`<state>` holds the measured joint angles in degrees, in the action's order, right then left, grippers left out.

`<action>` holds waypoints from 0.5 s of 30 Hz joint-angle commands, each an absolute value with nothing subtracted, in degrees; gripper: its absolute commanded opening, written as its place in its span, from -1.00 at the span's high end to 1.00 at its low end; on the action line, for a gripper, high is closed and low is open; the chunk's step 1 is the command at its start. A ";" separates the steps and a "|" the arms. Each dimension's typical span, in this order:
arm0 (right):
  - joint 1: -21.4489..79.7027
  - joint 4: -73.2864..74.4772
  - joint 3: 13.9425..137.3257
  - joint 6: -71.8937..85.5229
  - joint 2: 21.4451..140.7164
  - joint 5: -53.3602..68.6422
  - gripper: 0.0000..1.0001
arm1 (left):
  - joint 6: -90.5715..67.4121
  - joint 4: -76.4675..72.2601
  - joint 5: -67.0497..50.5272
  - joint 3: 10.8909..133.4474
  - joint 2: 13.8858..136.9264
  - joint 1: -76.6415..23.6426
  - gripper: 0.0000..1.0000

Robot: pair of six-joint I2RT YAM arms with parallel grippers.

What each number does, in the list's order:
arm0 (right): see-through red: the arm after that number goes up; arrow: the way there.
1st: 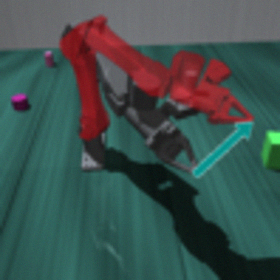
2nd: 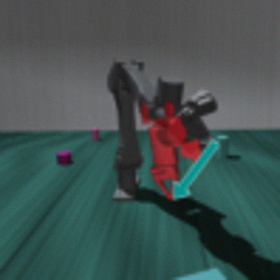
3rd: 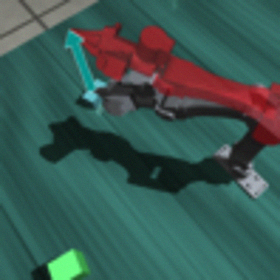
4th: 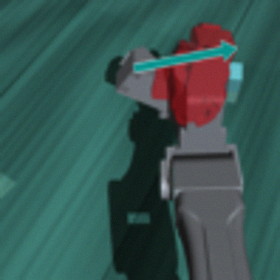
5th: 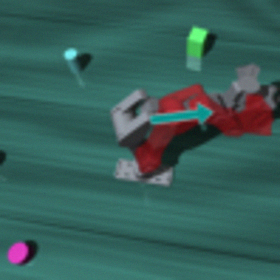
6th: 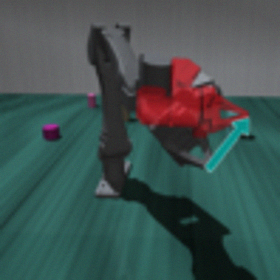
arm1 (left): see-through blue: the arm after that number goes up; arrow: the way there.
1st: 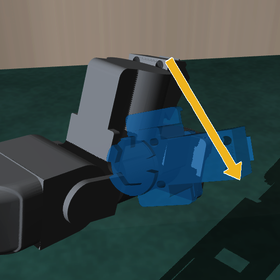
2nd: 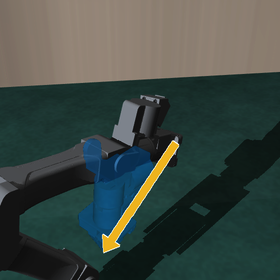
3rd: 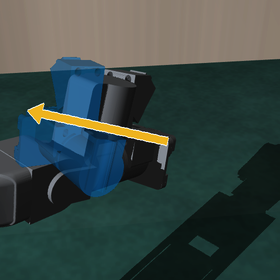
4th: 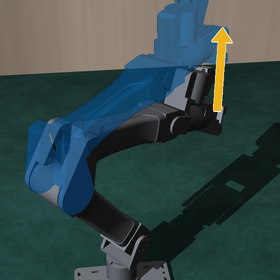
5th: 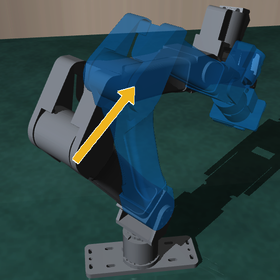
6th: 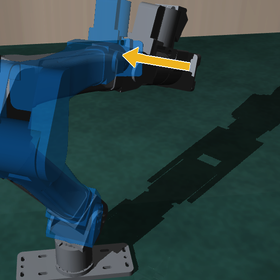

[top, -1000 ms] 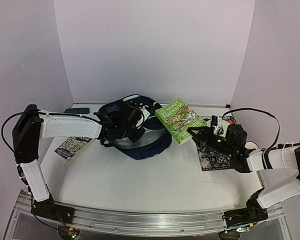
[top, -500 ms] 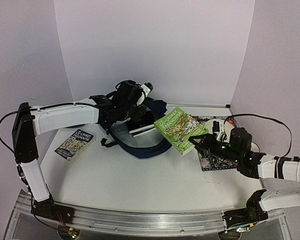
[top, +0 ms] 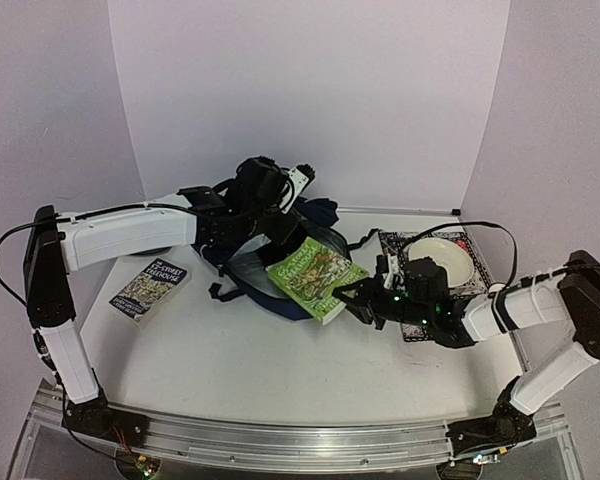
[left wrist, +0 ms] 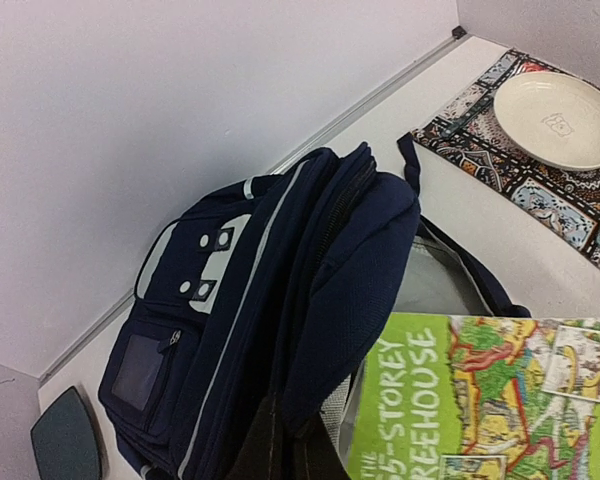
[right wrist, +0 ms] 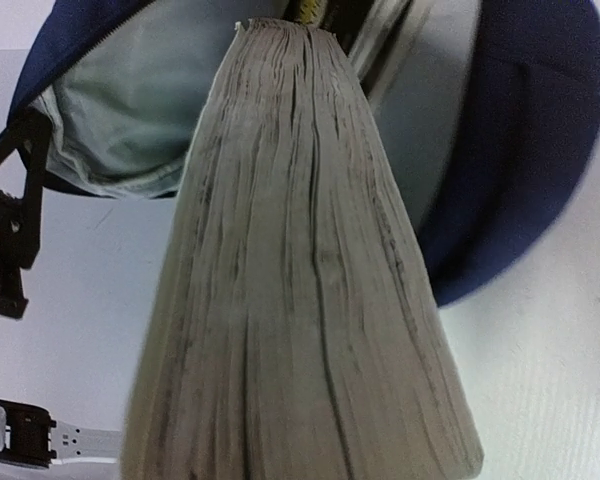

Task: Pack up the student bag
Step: Pick up the largest pocket of the bag from the student bag, then place the book in the largest pocket of the bag.

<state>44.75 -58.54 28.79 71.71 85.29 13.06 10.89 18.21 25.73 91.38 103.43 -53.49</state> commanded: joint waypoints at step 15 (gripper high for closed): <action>44.15 -73.08 50.69 73.44 103.81 10.58 1.00 | 6.24 12.47 13.54 87.95 87.04 -57.26 1.00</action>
<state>44.68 -62.99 44.13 73.74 101.75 12.19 7.69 20.00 17.72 87.31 94.72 -55.88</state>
